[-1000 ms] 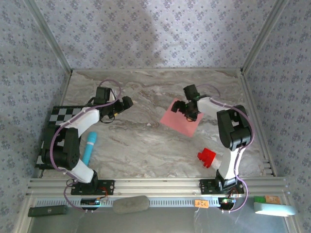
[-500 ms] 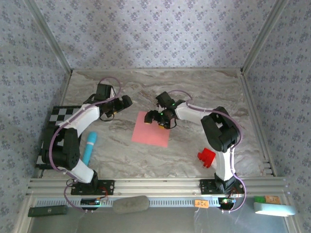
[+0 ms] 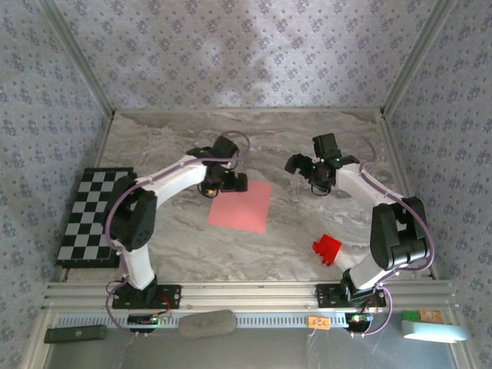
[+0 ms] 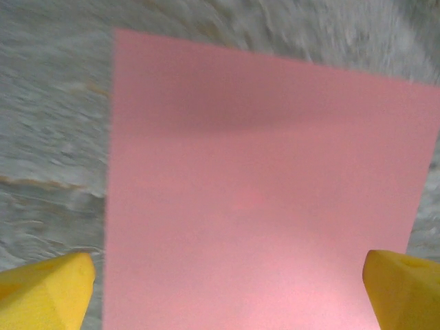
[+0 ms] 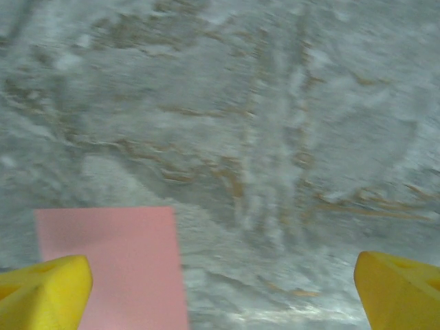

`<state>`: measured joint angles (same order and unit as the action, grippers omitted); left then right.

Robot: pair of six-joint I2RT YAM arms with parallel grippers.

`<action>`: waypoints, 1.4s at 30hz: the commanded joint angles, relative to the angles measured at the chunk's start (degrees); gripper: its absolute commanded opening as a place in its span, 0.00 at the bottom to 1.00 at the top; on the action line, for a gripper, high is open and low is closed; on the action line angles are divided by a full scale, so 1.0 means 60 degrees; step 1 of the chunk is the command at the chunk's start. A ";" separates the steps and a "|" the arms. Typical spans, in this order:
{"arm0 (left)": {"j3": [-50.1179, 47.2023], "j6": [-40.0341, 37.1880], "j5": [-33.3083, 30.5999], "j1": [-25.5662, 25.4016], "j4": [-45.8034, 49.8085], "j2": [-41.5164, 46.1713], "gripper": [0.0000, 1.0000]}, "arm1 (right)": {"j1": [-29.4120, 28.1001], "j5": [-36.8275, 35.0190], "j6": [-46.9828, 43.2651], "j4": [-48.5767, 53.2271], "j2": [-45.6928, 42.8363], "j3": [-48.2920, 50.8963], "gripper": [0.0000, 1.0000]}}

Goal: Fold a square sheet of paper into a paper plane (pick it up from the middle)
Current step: First fold the square sheet of paper in half at the center of the table.

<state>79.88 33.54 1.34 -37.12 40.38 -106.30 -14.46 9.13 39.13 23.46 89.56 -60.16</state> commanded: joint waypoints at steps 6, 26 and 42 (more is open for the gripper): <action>0.1879 -0.0040 -0.1146 -0.1120 0.1772 -0.1610 0.98 | 0.0288 -0.0157 -0.0338 -0.0059 -0.0038 0.0356 1.00; 0.2520 0.0057 -0.0958 -0.1335 0.2189 -0.2686 0.88 | 0.0476 0.0460 -0.0238 -0.0831 0.0475 0.0505 1.00; 0.2297 0.0101 -0.1062 -0.1349 0.1917 -0.3053 0.83 | 0.0557 0.0486 -0.0203 -0.0883 0.0665 0.0579 1.00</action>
<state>94.45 33.93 -4.40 -45.08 51.22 -123.35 -11.57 11.40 38.09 17.72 92.71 -56.97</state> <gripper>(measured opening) 0.832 0.998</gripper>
